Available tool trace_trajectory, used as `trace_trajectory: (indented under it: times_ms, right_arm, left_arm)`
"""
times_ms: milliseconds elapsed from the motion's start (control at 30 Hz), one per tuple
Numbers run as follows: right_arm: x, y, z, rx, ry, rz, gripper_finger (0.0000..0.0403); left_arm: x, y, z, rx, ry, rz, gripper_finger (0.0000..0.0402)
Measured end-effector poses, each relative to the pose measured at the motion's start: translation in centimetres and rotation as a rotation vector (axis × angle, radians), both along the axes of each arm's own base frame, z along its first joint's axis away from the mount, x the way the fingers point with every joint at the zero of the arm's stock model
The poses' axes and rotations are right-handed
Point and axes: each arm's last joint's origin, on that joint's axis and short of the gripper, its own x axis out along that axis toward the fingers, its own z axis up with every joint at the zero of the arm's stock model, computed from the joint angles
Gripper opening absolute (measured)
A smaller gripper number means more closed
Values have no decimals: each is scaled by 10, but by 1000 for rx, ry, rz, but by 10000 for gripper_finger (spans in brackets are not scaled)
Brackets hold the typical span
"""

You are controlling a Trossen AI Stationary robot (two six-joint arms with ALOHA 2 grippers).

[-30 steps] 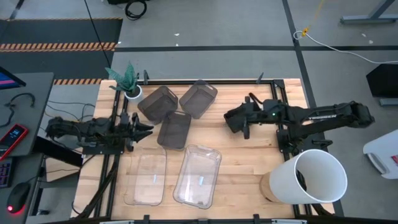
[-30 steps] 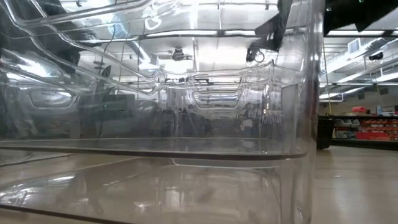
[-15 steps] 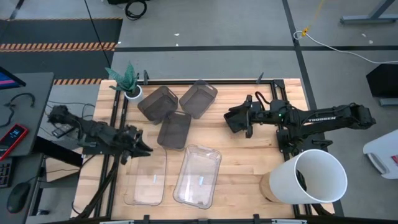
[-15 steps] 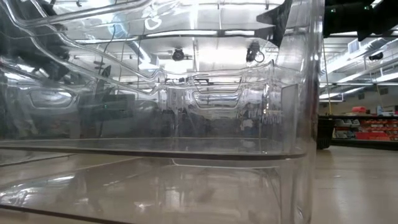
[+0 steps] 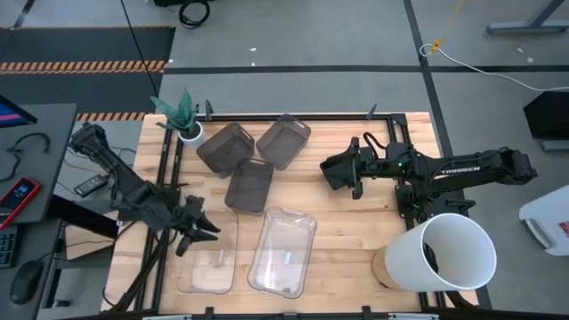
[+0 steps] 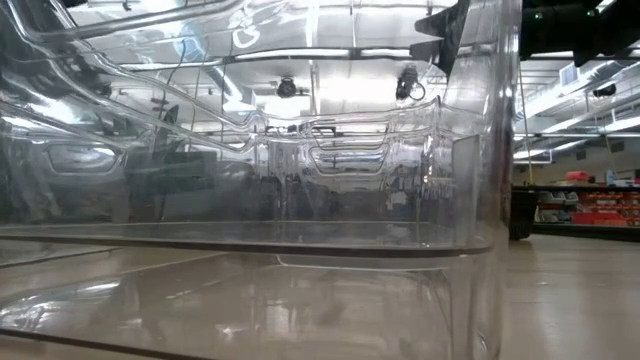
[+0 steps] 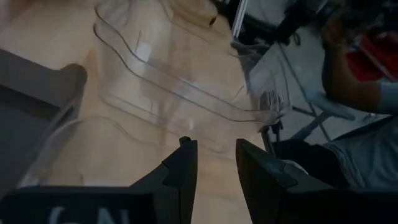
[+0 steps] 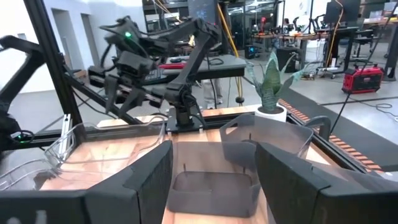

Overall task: Stack baskets by color
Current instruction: Stack the transparent bin on top of the transparent bins

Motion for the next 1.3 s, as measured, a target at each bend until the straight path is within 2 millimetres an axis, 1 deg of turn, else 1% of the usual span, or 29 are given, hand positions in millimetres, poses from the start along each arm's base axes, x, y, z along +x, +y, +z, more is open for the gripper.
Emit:
trace_trajectory:
  times_ms: [100, 167, 267, 400, 567, 633, 767, 900, 1100, 1233, 1300]
  right_arm:
    - [0, 0, 0, 1, 1, 0, 231]
    - [0, 0, 0, 1, 0, 0, 231]
    - [0, 0, 0, 1, 1, 0, 231]
    - [0, 0, 0, 1, 1, 1, 231]
    - [0, 0, 0, -5, 1, 1, 231]
    - [0, 0, 0, -10, 1, 1, 231]
    - [0, 0, 0, -21, 1, 0, 231]
    - [0, 0, 1, -23, -12, 0, 231]
    - [0, 0, 6, -21, -59, -5, 231]
    - [0, 0, 6, 6, -66, -5, 231]
    - [0, 0, 7, 21, -72, -4, 231]
  left_arm:
    - [8, -14, 8, 9, 45, -10, 116]
    - [13, -24, 10, 44, 86, -28, 116]
    - [19, -38, 14, 34, 122, -38, 116]
    - [22, -57, 15, 40, 211, -27, 116]
    - [27, -86, 20, 70, 296, -19, 116]
    - [27, -97, 23, 62, 340, -16, 116]
    - [26, -120, 29, -17, 417, -25, 116]
    - [23, -140, 36, -72, 452, -29, 116]
    - [21, -168, 47, -27, 485, -57, 116]
    - [19, -186, 39, 12, 502, -77, 116]
    - [19, -190, 32, 30, 521, -83, 116]
